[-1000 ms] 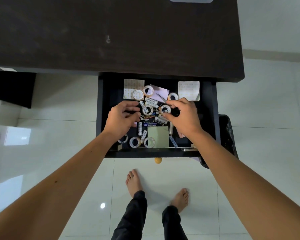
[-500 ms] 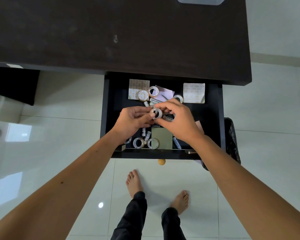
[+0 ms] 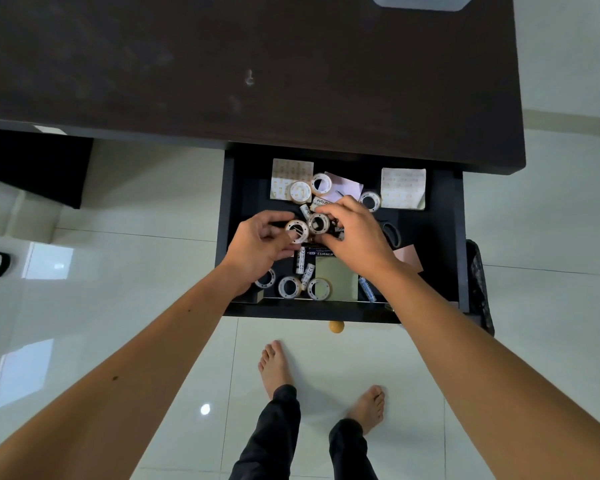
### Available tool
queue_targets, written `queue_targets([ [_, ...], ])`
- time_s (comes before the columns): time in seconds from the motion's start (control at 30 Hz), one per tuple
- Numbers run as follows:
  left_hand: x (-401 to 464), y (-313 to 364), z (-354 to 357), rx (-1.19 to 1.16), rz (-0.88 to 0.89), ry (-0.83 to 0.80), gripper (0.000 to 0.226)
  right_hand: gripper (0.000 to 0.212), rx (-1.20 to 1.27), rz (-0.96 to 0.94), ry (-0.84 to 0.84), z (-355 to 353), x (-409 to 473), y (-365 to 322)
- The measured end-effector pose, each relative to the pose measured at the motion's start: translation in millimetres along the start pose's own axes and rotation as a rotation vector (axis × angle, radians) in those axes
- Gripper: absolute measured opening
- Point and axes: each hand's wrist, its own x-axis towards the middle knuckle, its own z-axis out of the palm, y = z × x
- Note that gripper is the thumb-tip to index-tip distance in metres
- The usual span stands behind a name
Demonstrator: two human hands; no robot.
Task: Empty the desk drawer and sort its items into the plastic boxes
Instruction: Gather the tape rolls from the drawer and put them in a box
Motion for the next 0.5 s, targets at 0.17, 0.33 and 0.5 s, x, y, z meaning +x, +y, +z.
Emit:
queue_targets([
  [0.17,1,0,0,-0.011,0.014,0.034,0.031,0.045,0.087,-0.032,0.069,-14,-9,-3],
  [0.33,0,5,4,-0.042,0.011,0.002,0.035,0.048,0.100,-0.094,0.003,-21,-15,-14],
  [0.5,-1,7,6,-0.057,0.016,-0.053,0.041,0.050,0.118,-0.118,-0.017,-18,-12,-20],
])
